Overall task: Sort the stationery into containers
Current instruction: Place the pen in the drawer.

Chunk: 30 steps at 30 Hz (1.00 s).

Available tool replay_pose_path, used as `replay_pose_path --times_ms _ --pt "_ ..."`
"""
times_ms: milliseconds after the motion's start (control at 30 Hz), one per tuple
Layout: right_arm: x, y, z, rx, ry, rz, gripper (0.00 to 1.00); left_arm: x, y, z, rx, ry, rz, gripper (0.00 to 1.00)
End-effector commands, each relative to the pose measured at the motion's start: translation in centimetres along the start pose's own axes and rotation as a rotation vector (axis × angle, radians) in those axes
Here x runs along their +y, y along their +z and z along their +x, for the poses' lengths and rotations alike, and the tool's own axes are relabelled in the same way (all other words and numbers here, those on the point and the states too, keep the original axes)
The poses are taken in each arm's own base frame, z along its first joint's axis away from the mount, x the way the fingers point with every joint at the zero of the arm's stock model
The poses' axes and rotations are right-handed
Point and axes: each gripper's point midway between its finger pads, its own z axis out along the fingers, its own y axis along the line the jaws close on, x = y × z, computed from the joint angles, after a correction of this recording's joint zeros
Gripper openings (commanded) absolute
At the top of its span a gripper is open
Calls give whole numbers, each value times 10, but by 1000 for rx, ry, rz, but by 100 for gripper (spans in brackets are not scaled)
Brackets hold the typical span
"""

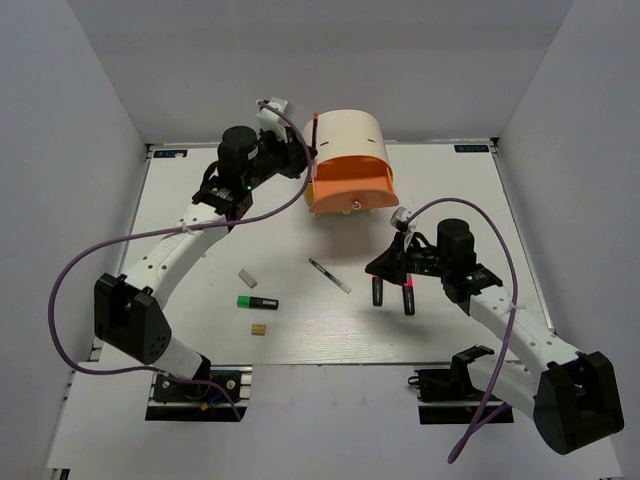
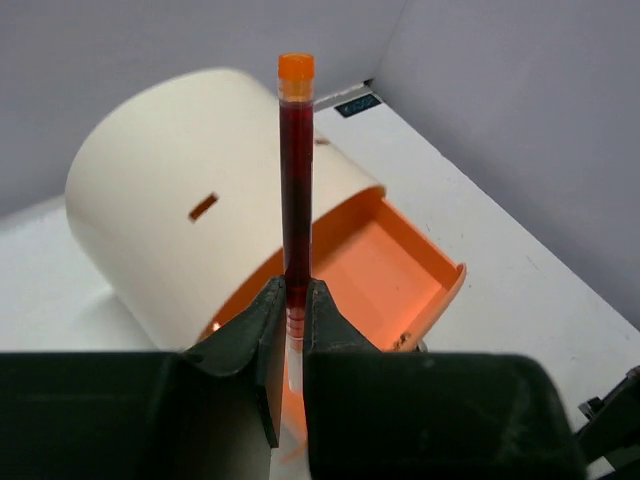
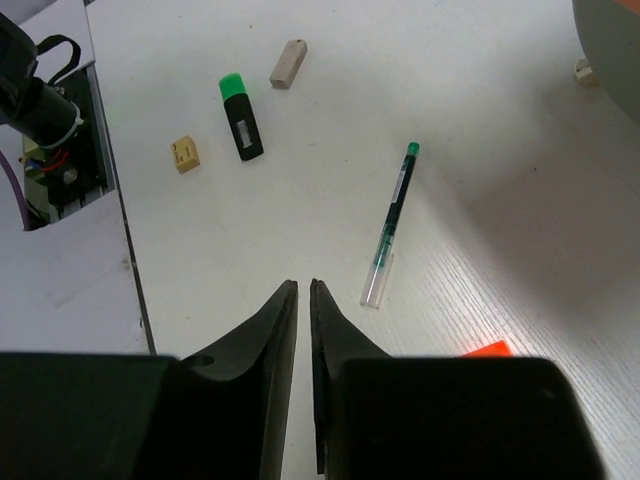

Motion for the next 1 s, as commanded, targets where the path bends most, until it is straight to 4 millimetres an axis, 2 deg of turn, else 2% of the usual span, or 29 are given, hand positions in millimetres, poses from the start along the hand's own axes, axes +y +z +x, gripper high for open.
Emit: replay_pose_path --times_ms 0,167,200,233,300,467,600,700,833,933,967 --pt "4 -1 3 -3 -49 -26 17 -26 11 -28 -66 171 141 6" --pt "1 -1 0 -8 -68 -12 22 -41 34 -13 0 229 192 9" --pt "1 -1 0 -9 -68 -9 22 -37 38 1 42 225 196 9" --pt "1 -1 0 -9 -73 -11 23 -44 38 0 43 243 208 11" --pt "0 -1 0 -11 -75 -6 26 -44 41 11 73 246 206 12" --pt "0 0 -1 -14 -81 -9 40 -45 52 32 134 300 173 30" --pt "-2 0 -1 -13 -91 -6 47 -44 55 29 134 327 131 49" --pt "-2 0 -2 -11 -104 -7 51 -46 56 19 110 345 110 59" --pt "-3 0 0 -5 -118 -6 52 -51 58 -1 71 354 91 62" --pt "-4 0 0 -2 -148 -6 52 -62 48 -28 -1 328 83 63" --pt "-4 1 -1 -2 -160 -6 52 -63 36 -49 -52 315 58 64"
